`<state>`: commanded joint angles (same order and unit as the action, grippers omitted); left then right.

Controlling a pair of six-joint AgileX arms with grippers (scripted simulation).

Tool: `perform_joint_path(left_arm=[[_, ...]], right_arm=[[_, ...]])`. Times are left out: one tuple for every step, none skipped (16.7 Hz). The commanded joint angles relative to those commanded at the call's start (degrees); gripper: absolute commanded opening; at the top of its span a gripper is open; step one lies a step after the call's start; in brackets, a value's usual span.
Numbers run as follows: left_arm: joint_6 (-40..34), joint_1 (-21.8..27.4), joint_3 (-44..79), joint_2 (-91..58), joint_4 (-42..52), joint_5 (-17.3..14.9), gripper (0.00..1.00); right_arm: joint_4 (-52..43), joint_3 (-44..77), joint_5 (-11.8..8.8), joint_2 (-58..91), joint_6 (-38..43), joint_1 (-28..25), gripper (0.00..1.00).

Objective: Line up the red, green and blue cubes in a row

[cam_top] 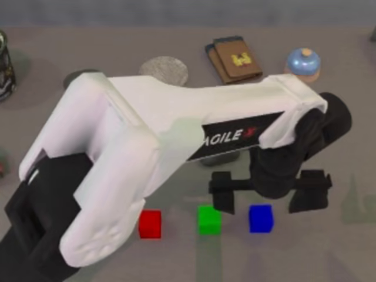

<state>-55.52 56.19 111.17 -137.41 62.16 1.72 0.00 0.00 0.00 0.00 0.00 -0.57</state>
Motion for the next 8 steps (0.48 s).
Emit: perform_joint_path(left_arm=[[-0.04, -0.03, 1.18, 0.25, 1.38, -0.06, 1.00], [-0.06, -0.07, 2.64, 0.57, 3.19, -0.11, 1.00], [-0.10, -0.16, 4.26, 0.96, 5.37, -0.11, 1.00], [-0.17, -0.28, 5.94, 1.37, 7.70, -0.07, 1.00], [-0.24, -0.42, 7.52, 1.79, 9.84, -0.01, 1.00], [-0.29, -0.55, 8.84, 2.17, 11.46, 0.05, 1.00], [-0.31, -0.65, 9.73, 2.47, 12.47, 0.10, 1.00], [-0.32, -0.70, 10.09, 2.60, 12.86, 0.11, 1.00]], right_arm=[[0.00, 0.00, 0.00, 0.00, 0.00, 0.00, 1.00], [0.00, 0.00, 0.00, 0.00, 0.00, 0.00, 1.00], [0.00, 0.00, 0.00, 0.00, 0.00, 0.00, 1.00], [0.00, 0.00, 0.00, 0.00, 0.00, 0.00, 1.00], [0.00, 0.00, 0.00, 0.00, 0.00, 0.00, 1.00], [0.00, 0.00, 0.00, 0.00, 0.00, 0.00, 1.00], [0.00, 0.00, 0.00, 0.00, 0.00, 0.00, 1.00], [0.00, 0.00, 0.00, 0.00, 0.00, 0.00, 1.00]])
